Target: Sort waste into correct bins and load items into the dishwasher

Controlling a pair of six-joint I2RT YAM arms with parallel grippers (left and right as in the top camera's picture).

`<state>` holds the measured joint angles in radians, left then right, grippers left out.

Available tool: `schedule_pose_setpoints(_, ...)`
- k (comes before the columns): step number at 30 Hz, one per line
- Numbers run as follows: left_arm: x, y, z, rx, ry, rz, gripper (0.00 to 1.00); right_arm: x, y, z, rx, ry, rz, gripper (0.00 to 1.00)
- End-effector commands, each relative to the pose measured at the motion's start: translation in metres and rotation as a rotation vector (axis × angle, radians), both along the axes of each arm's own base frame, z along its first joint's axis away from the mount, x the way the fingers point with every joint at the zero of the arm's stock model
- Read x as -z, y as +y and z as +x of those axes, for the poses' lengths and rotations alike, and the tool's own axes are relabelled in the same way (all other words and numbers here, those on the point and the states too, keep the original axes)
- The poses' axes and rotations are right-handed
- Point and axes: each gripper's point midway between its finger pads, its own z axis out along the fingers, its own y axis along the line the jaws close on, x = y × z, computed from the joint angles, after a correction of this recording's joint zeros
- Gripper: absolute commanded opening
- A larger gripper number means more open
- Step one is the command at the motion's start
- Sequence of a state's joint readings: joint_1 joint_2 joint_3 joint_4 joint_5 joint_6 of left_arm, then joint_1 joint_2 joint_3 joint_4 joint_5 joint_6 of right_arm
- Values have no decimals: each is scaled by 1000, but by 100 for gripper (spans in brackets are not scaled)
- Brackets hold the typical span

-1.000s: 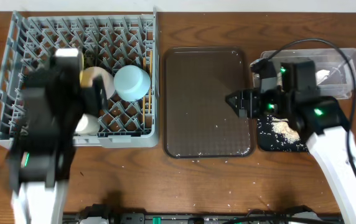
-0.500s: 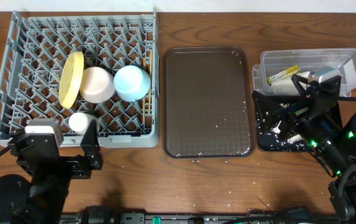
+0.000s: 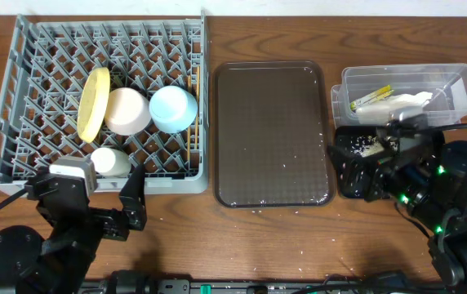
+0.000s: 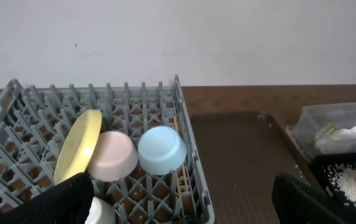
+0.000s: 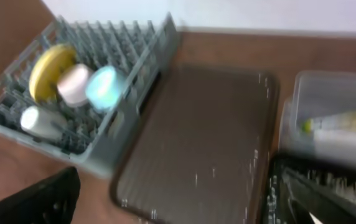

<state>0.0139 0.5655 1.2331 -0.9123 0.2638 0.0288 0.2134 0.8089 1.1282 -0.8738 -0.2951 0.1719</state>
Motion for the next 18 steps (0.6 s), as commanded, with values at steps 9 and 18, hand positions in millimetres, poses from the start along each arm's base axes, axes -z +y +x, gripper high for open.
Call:
schedule_pose_setpoints(9,18,-3,-6,14,82,-11,92,2,-32,11,22,-379,-340,99)
schedule_pose_setpoints(18,19,-3,-6,14,86,-11,93,80,-41,0,78,-462,-299,99)
